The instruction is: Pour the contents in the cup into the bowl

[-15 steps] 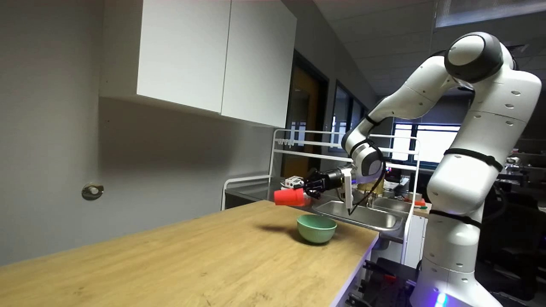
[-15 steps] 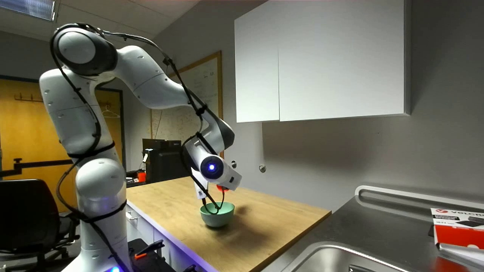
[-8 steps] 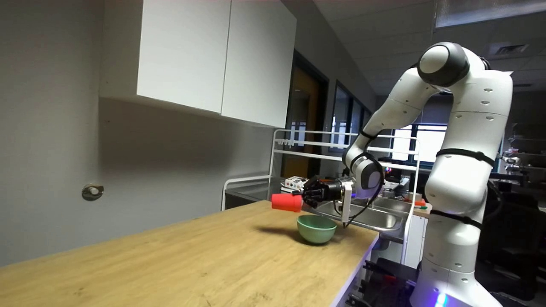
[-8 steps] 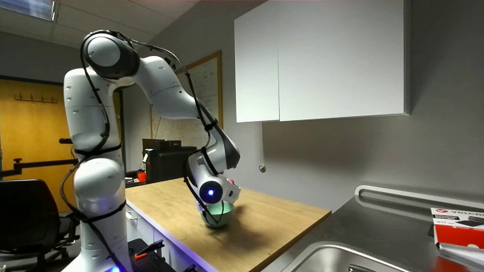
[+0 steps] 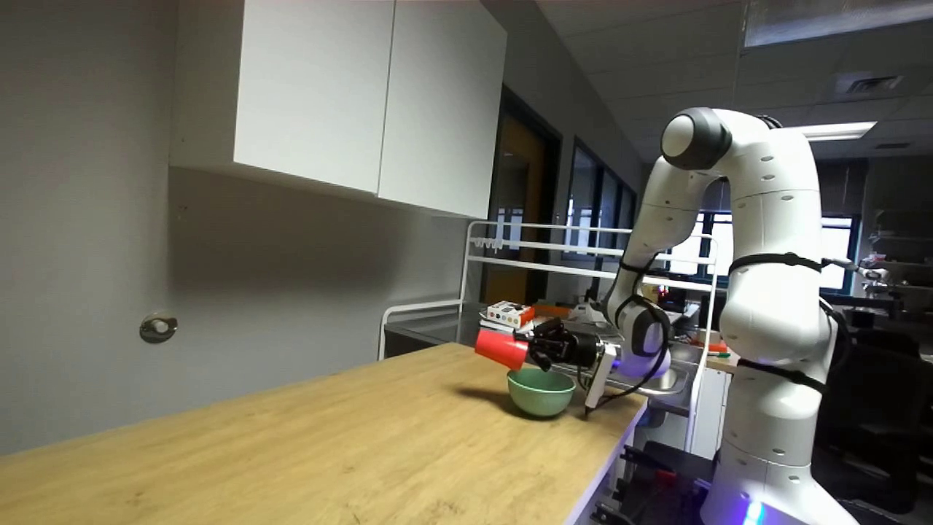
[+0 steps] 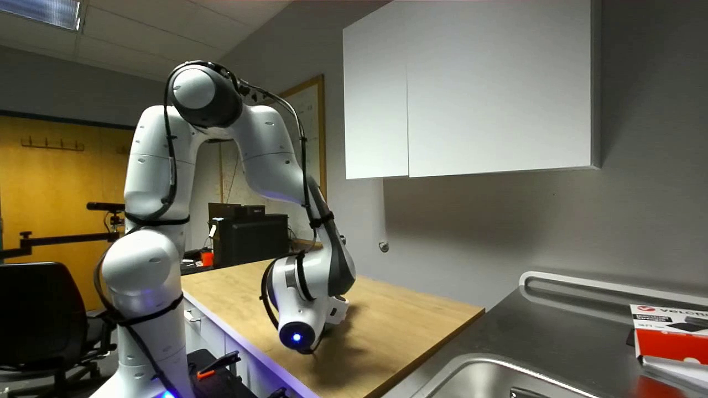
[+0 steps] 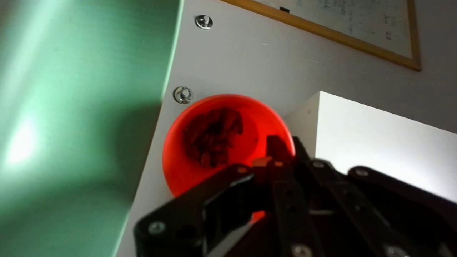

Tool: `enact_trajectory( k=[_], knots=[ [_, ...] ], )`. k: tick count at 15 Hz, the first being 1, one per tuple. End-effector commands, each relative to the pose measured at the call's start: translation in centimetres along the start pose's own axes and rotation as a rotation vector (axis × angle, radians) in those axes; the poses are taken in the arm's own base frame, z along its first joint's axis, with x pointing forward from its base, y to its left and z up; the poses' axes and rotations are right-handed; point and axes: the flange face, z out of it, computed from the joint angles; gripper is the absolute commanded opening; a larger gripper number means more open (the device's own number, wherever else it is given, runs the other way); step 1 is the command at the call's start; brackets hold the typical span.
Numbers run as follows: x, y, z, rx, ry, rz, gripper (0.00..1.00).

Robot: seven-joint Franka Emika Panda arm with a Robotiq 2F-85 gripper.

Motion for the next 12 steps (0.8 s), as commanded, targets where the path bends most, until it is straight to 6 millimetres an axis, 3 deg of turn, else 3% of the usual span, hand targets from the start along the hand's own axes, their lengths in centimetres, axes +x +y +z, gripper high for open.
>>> enact_trajectory(
  k=[1,12],
  knots=[
    [-1.2,0.7,-1.7,0.091,0.038,-0.046,0.04],
    [-2.9,0.0,-3.9,0.222,0.034,-0.149,0.03]
  ],
)
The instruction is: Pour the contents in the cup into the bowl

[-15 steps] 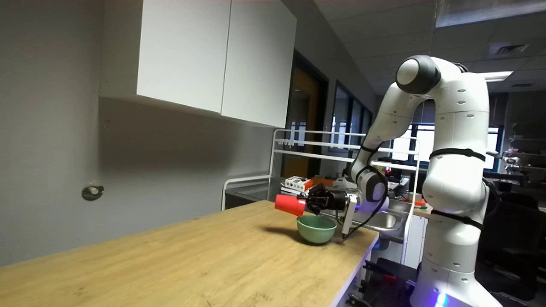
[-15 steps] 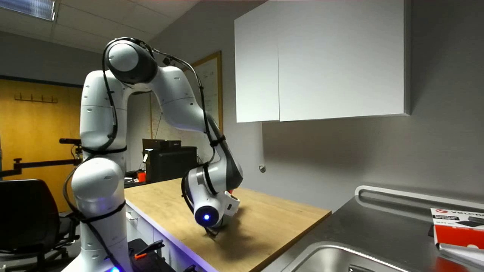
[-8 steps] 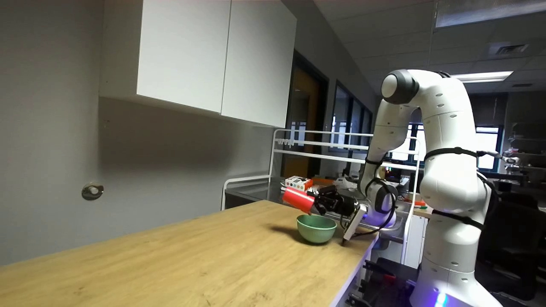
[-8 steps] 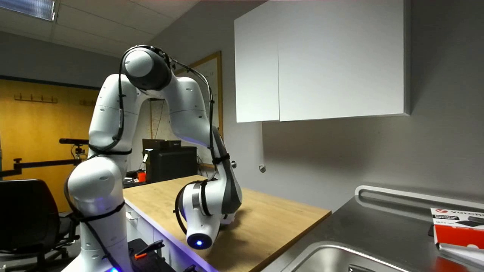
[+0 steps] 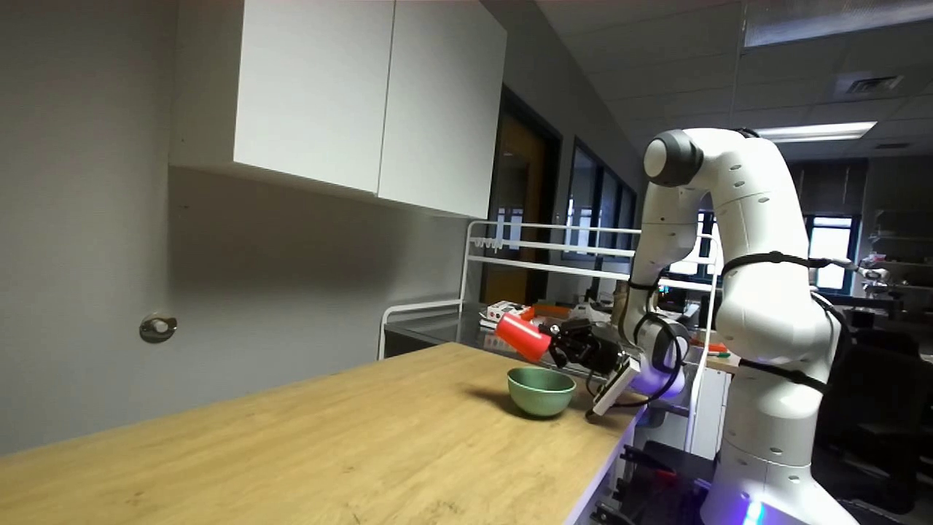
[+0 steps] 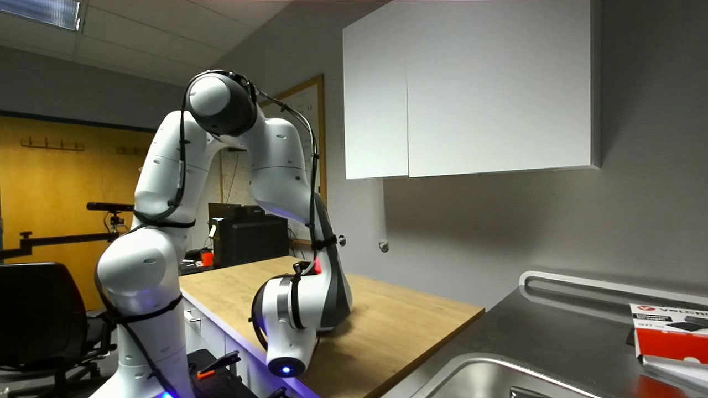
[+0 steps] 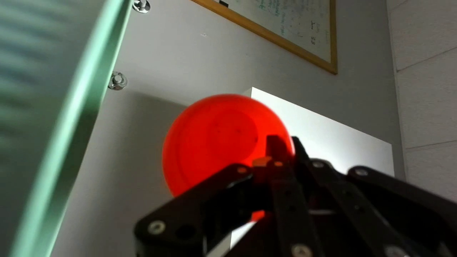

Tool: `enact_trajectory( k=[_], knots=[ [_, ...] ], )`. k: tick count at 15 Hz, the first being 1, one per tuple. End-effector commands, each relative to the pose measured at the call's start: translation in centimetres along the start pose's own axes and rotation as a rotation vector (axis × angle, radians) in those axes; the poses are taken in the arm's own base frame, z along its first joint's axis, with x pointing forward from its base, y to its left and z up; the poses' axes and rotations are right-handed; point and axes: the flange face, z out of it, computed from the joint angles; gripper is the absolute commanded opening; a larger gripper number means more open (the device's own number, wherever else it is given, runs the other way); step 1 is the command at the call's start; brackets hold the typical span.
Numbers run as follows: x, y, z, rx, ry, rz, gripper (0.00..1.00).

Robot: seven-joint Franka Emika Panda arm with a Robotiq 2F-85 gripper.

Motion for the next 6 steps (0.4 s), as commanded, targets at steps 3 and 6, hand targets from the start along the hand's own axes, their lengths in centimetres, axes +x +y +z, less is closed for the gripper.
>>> enact_trajectory(
  k=[3,6],
  knots=[
    [-0.57,-0.21,-0.55,0.019,-0.013,-0.045,0.03],
    [-0.56,-0.16,-0.52,0.013,-0.019,-0.049,0.04]
  ],
)
